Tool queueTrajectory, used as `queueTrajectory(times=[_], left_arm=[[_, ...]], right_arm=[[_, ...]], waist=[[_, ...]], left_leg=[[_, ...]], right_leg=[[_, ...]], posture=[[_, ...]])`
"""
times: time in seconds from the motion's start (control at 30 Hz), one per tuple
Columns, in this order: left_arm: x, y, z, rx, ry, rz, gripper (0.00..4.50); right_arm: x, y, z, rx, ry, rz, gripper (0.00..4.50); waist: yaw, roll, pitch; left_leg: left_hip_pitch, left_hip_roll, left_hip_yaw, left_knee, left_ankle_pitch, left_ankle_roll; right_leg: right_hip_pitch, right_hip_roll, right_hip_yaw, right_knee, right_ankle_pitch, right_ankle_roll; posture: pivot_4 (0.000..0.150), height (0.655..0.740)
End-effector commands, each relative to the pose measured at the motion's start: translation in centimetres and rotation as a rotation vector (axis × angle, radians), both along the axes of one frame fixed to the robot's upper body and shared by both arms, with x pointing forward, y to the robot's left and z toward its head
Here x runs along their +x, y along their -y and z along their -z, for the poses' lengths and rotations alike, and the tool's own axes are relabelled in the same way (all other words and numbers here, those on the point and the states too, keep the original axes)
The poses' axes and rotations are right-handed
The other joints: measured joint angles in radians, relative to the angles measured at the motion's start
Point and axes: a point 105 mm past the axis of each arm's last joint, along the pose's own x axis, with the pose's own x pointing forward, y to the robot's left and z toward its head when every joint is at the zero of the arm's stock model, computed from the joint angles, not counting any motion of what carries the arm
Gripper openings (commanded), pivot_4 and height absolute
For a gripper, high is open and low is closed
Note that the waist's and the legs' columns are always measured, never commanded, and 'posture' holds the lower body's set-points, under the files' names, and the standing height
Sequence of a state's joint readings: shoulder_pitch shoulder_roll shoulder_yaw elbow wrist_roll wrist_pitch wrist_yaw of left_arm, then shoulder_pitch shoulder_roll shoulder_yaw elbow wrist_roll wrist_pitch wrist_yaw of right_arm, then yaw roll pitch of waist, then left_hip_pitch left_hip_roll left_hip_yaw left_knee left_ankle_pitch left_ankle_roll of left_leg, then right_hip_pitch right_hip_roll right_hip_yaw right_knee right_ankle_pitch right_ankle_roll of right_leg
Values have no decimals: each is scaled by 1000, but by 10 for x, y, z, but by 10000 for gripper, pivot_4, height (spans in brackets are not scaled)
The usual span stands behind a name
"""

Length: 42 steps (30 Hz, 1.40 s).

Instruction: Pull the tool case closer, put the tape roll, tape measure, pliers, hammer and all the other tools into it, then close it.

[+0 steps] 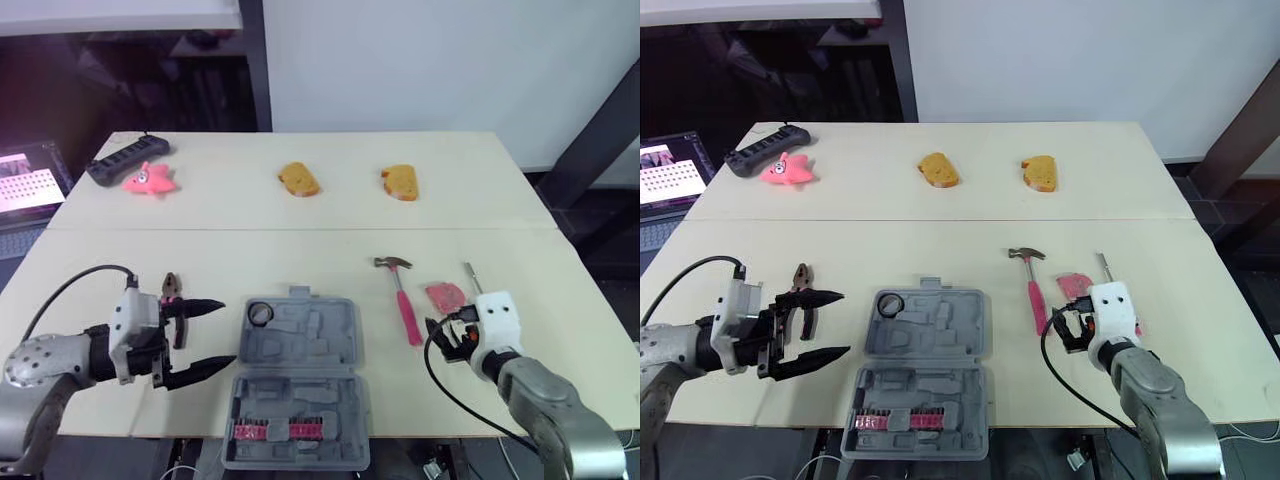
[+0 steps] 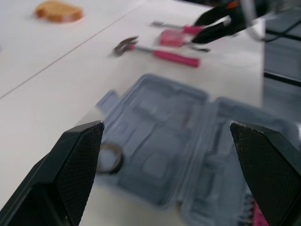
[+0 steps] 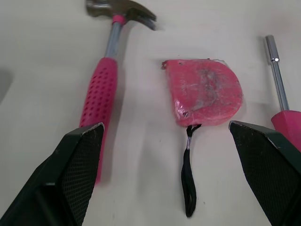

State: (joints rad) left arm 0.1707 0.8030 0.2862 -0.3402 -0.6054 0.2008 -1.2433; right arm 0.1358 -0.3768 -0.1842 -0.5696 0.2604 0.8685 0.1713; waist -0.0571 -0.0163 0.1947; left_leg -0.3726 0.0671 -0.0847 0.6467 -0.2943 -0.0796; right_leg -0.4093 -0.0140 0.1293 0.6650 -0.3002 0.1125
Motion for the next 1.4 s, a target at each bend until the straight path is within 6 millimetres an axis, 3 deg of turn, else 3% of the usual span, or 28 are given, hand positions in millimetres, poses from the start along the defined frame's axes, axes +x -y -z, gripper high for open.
queueTrajectory(times=[0.03, 0.43, 0.53, 0.77, 0.8, 1.0, 1.13, 1.23, 1.33, 1.4], left_arm=[[-8, 8, -13, -6, 30, 77, 44760], [-5, 10, -15, 20, 52, 86, 44760], [-6, 12, -14, 22, 54, 90, 45000], [-6, 14, -14, 13, 52, 94, 45000], [-6, 14, -14, 14, 51, 94, 45000], [-3, 15, -13, 11, 49, 97, 45000], [-2, 17, -11, 9, 39, 114, 45000], [-1, 17, -10, 7, 37, 125, 45000], [2, 17, -13, 2, 37, 138, 45000], [3, 16, -12, 5, 35, 142, 45000]], right_arm=[[6, 7, 2, 12, -2, 79, 45000], [16, 1, 34, 25, -109, 165, 45000], [14, 5, 43, 32, -146, 198, 36710], [14, 3, 46, 39, -154, 196, 1862], [13, 3, 46, 37, -156, 196, 130], [1, 4, 44, 34, -160, 198, 130], [-21, -4, 40, 39, -157, 167, 130], [-42, -15, 39, 59, -160, 126, 130], [-84, -25, 48, 67, -225, 100, 130], [-97, -29, 49, 81, -247, 96, 130]], waist=[[-2, 0, 0], [-15, 0, 0], [-13, 0, 0], [-11, -2, -1], [-11, -2, -1], [-8, -2, -1], [-5, -1, -1], [-6, -1, -1], [0, -1, -1], [-1, -1, -2]], left_leg=[[0, 0, 0, 0, 0, 0], [0, 0, 0, 0, 0, 0], [0, 0, 0, 0, 0, 0], [0, 0, 0, 0, 0, 0], [0, 0, 0, 0, 0, 0], [0, 0, 0, 0, 0, 0], [0, 0, -1, -1, 0, 0], [0, 0, -1, -1, 0, 0], [0, 0, -1, -1, 0, 0], [0, 0, -1, -2, 0, 0]], right_leg=[[0, 0, 0, 0, 0, 0], [0, 0, 0, 0, 0, 0], [0, 0, 0, 0, 0, 0], [1, 0, 0, -1, 0, 0], [1, 0, 0, -1, 0, 0], [1, 0, 0, -1, 0, 0], [0, 0, 0, -1, 0, 1], [0, 0, 0, -1, -1, 0], [0, 0, 0, -1, -1, 0], [0, 0, -1, -1, -1, 0]], posture=[[1500, 7400], [1500, 7400], [1500, 7400], [1500, 7400], [1500, 7400], [1500, 7400], [1500, 7400], [1500, 7400], [1500, 7400], [1500, 7400]])
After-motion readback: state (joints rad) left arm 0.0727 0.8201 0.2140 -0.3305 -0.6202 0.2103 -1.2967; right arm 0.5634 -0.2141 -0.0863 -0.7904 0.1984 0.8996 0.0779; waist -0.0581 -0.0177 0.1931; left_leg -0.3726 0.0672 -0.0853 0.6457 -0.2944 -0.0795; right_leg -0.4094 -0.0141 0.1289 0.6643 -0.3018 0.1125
